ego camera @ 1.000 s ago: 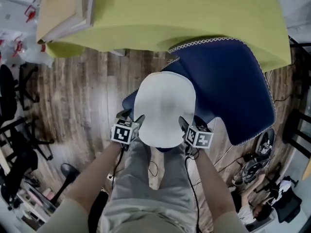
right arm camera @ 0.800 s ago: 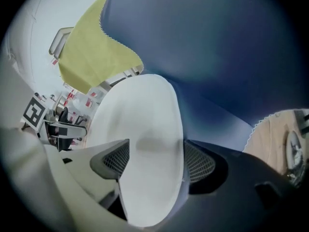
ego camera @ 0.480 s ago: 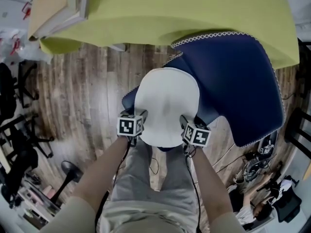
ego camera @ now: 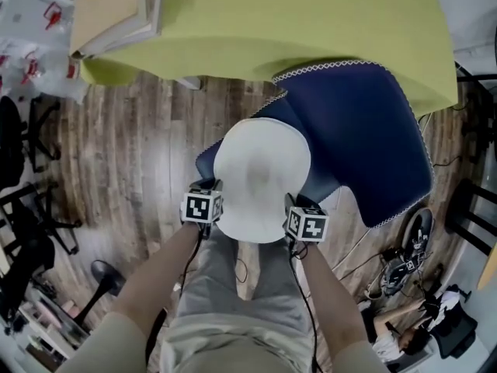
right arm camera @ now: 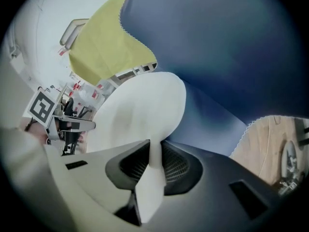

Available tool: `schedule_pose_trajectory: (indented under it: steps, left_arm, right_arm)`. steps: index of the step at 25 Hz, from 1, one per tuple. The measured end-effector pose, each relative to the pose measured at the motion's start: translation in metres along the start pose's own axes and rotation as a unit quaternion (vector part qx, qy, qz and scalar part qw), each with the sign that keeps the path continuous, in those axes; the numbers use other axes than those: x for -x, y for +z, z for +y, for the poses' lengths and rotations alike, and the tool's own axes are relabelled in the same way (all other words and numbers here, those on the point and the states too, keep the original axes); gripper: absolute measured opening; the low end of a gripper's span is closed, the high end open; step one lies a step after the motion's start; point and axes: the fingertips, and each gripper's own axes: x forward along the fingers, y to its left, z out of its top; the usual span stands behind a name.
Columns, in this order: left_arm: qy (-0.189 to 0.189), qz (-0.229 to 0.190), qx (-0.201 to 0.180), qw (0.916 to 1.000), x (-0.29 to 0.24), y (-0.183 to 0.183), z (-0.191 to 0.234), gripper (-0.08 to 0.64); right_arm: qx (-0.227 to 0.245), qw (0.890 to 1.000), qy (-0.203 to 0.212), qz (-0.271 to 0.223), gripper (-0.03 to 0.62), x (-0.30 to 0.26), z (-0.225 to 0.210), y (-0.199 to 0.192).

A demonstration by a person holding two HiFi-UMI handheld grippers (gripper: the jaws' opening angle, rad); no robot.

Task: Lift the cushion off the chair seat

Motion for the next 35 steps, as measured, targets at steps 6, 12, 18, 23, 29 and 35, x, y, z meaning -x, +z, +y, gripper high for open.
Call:
schedule_pose_trajectory:
  steps: [6,12,18,23,29,35]
  left_arm:
    - [-0.026,-0.017,0.003,0.9995,0.068,0.004,-0.004,0.061]
    - [-0.032,-0.077,-0.013,0.9964,0.161,0.028,-0.021,0.06]
    - [-0.027,-0.155,-0.017,0.9874,0.261,0.065,-0.038,0.058]
    - [-0.027,-0.216,-0.029,0.9756,0.342,0.091,-0.06,0.058]
    - [-0.02,-0.287,-0.041,0.957,0.42,0.124,-0.08,0.055]
    - [-0.007,-0.362,-0.044,0.9312,0.498,0.154,-0.092,0.055]
  right_arm:
    - [0.013,0.999,0.015,-0.031,0.084,0.068,0.044,0.008]
    - [0.05,0.994,0.031,-0.092,0.084,0.16,0.088,0.036]
    - [0.08,0.983,0.043,-0.161,0.084,0.247,0.13,0.077]
    - [0.098,0.971,0.049,-0.212,0.084,0.321,0.157,0.103]
    - [0.156,0.944,0.055,-0.284,0.084,0.4,0.188,0.143]
    - [0.219,0.906,0.053,-0.359,0.084,0.47,0.223,0.18]
